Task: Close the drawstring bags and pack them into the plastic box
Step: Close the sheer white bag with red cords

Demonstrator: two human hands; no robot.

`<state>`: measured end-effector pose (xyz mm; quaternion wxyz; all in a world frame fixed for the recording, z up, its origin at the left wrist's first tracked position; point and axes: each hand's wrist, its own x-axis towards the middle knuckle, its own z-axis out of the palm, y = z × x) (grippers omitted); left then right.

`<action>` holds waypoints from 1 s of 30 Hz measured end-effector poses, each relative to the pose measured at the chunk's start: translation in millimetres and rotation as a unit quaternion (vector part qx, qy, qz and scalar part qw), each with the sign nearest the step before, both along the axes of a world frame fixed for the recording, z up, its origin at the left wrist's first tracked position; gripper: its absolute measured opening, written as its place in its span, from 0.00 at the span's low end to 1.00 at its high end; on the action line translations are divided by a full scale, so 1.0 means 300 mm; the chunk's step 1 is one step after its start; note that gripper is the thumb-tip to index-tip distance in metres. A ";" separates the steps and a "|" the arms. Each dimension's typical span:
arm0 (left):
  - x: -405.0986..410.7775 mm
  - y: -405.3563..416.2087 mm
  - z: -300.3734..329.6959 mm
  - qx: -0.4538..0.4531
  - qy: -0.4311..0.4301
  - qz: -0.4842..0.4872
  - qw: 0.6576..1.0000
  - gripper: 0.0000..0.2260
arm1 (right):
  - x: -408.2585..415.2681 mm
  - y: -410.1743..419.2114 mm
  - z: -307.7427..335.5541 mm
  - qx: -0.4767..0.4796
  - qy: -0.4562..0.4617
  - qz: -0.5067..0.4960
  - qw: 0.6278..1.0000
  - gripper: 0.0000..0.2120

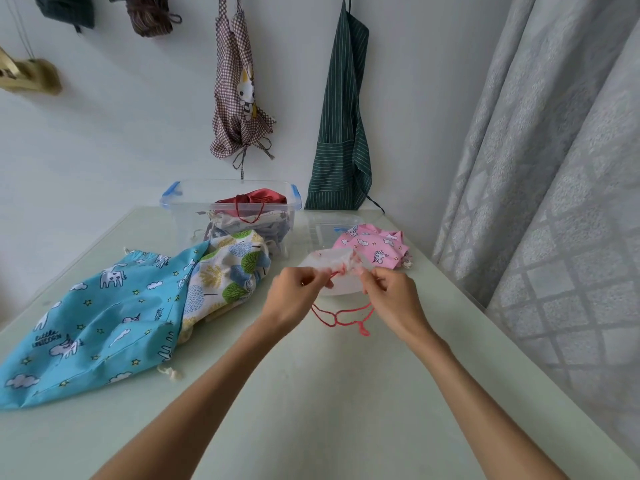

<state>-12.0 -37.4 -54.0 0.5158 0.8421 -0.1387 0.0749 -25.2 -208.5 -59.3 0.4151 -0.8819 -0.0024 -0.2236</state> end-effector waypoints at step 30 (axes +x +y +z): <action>-0.031 0.167 0.386 0.319 -0.297 -0.102 0.894 0.08 | -0.056 0.042 0.247 -0.065 0.029 0.154 0.985 0.13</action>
